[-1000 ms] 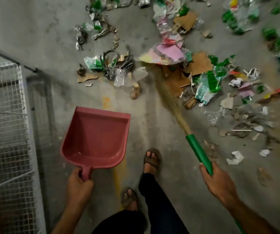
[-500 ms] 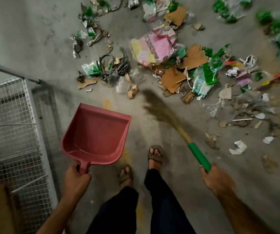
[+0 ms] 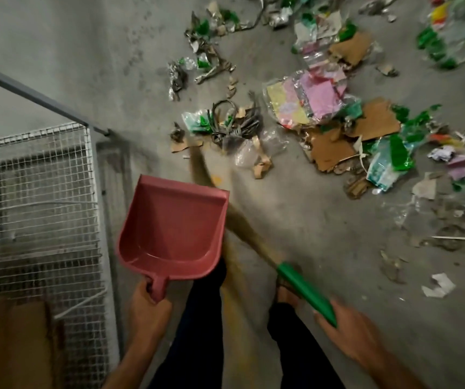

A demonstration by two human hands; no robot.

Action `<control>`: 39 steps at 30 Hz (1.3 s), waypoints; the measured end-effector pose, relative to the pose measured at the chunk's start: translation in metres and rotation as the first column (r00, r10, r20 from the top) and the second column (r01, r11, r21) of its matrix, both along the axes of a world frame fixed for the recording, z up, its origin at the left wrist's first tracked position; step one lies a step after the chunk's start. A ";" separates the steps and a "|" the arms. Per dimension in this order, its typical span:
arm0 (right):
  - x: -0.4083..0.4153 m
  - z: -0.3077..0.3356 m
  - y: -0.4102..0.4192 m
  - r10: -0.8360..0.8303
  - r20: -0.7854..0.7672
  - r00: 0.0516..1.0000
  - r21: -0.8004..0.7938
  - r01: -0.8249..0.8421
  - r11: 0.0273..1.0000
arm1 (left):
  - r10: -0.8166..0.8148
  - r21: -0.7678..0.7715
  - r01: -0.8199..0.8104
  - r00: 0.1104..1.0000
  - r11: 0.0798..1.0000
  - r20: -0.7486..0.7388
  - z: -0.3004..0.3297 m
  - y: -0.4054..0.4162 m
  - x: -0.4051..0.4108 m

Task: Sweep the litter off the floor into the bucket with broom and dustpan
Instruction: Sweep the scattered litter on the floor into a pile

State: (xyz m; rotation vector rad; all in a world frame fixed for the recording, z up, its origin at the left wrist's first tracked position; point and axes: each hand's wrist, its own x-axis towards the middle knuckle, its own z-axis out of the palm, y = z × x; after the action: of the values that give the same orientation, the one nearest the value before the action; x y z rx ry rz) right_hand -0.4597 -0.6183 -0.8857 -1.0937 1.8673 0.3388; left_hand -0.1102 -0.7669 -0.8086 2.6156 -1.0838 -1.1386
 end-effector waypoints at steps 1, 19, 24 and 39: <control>0.024 -0.004 -0.031 0.093 0.023 0.995 0.021 -0.094 0.995 | -0.005 0.000 0.005 1.000 1.000 0.005 -0.001 -0.008 0.011; 0.085 -0.058 -0.166 -0.484 -0.267 0.834 0.228 0.542 0.809 | -0.266 0.147 0.274 0.962 0.951 -0.067 -0.035 -0.151 0.139; 0.041 -0.043 -0.146 -0.558 -0.349 0.753 0.143 0.631 0.762 | -0.383 0.121 0.395 0.917 0.911 -0.110 -0.048 -0.178 0.113; 0.078 0.060 -0.110 -0.666 -0.211 0.716 -0.131 0.654 0.745 | -0.354 0.038 0.362 0.926 0.931 -0.133 -0.020 -0.222 0.099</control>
State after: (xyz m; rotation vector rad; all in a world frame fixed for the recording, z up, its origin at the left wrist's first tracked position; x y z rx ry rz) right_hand -0.3819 -0.7283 -0.8259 -0.3461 2.3593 0.0022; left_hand -0.0108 -0.9885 -0.8283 2.4108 -1.5678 -1.4005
